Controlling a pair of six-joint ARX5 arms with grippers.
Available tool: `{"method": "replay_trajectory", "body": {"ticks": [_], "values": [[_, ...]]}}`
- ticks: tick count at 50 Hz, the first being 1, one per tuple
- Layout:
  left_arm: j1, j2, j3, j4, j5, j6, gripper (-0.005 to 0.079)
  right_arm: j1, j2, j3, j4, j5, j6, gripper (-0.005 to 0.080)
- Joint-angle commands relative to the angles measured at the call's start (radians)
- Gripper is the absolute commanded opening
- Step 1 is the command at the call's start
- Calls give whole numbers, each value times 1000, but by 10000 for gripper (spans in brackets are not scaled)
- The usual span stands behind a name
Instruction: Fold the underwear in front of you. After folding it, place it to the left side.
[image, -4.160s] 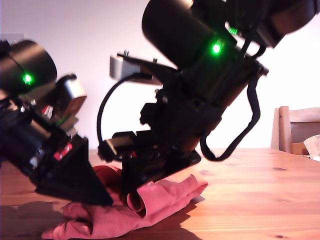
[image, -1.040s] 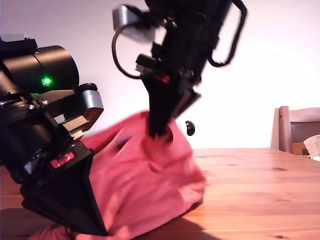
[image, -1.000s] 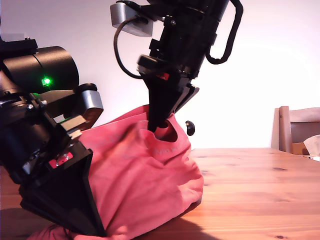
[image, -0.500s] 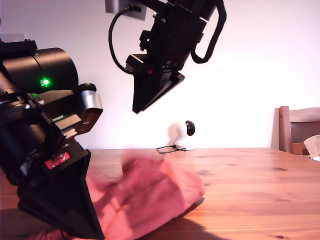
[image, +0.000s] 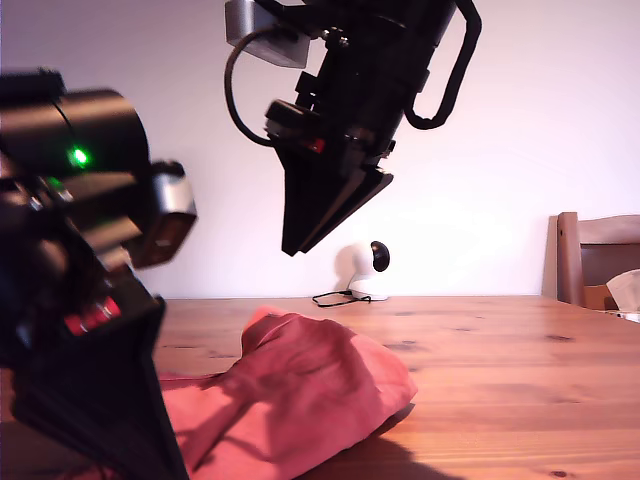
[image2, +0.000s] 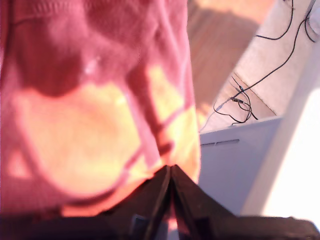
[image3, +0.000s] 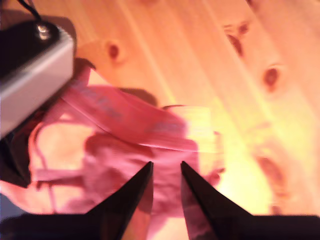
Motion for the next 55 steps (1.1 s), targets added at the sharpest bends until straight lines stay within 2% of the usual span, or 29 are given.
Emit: {"method": "replay_trajectory", "body": {"ticks": [1,10,12,14,15,22,27,31,43,51,55], "values": [[1,-39,5,-1,3,-2,-24,-11,-23,9,-29,-9,13,147],[1,-106,38,18,-5,-1,-24,-37,-24,9,-81,-65,11,124],[2,-111,39,62,-29,-2,-24,-46,-24,9,-83,-81,14,74],[2,-110,39,102,-50,-2,-24,-57,-24,9,-83,-80,35,-12],[3,-108,39,124,-65,-2,-24,-62,-24,9,-84,-79,42,-15],[5,-71,39,252,-137,0,-24,-103,-32,9,-82,-78,65,-13],[22,-20,39,300,-141,-1,-24,-128,-44,9,-80,-78,64,-13],[35,29,46,304,-136,5,-24,-142,-56,9,-80,-79,63,-13],[55,180,137,306,-32,84,-24,-146,-64,9,-86,-82,62,-13],[56,292,195,283,-52,103,-24,-146,-64,9,-95,-81,59,-13],[59,335,203,261,-112,103,-24,-147,-65,9,-102,-80,54,-13]]}}
